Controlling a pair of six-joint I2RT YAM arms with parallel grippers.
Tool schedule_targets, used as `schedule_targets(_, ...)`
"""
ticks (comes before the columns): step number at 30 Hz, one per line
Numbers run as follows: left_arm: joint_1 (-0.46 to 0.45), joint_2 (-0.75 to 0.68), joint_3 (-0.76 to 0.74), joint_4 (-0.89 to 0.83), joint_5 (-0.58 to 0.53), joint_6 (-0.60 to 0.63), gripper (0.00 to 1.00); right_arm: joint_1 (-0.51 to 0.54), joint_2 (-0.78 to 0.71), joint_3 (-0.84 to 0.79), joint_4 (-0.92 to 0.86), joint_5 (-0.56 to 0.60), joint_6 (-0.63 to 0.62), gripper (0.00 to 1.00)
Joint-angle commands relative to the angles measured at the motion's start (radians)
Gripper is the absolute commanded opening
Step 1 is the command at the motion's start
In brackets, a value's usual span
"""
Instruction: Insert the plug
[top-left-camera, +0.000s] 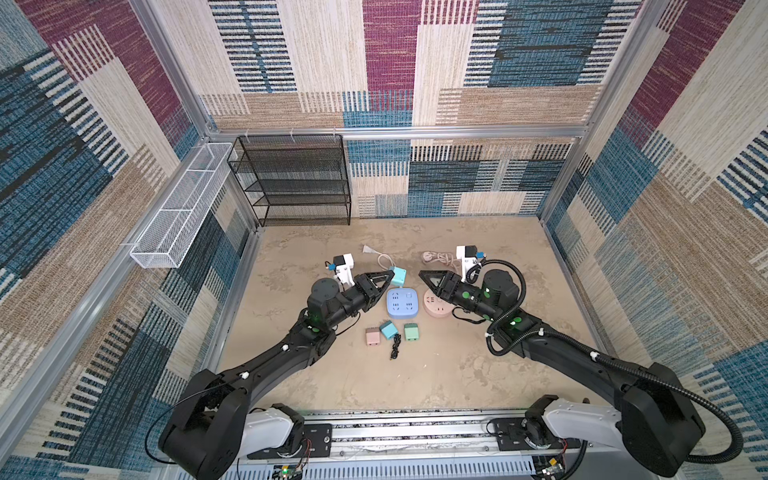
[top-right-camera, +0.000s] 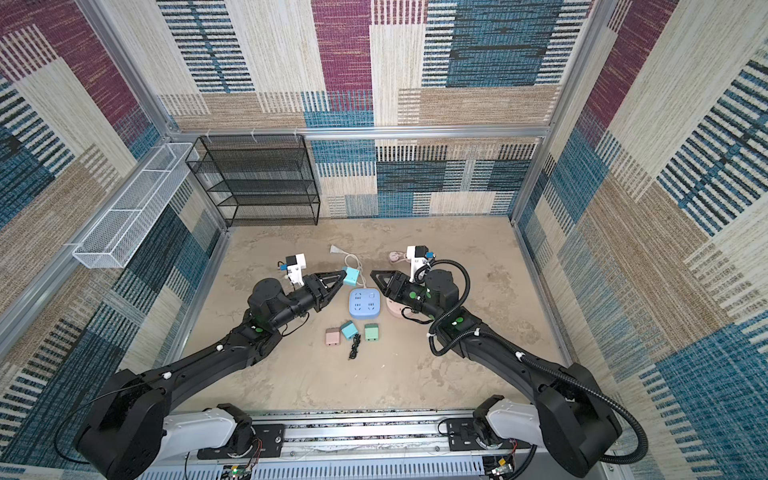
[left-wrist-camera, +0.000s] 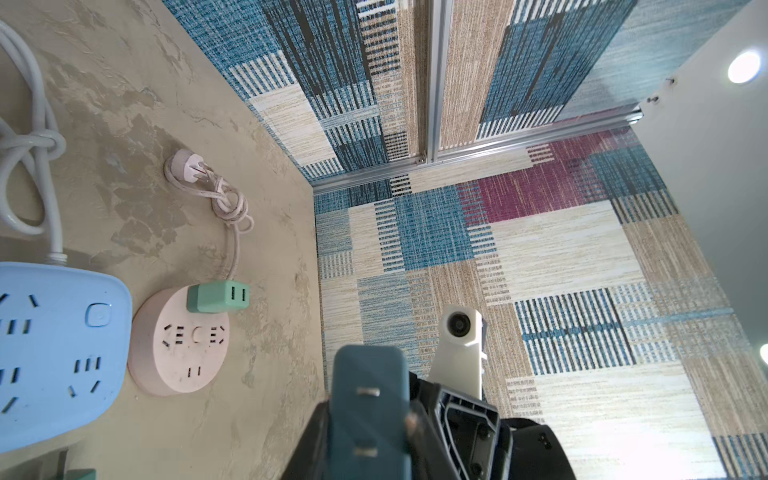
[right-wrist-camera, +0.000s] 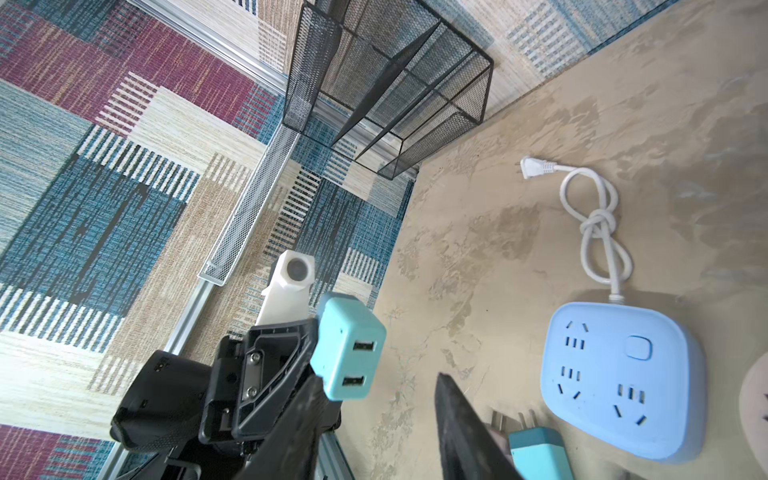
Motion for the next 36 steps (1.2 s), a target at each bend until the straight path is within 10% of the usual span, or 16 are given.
schedule_targets(1,-0.003,0.014,-0.001,0.120,-0.009,-0.039,0.00,0.002,0.025,-0.010,0.144,-0.066,0.074,0.46)
schedule_targets(36,-0.070,0.025,0.007,0.193,-0.052,-0.045,0.00,0.030,0.189,-0.018,0.480,-0.167,0.310,0.40)
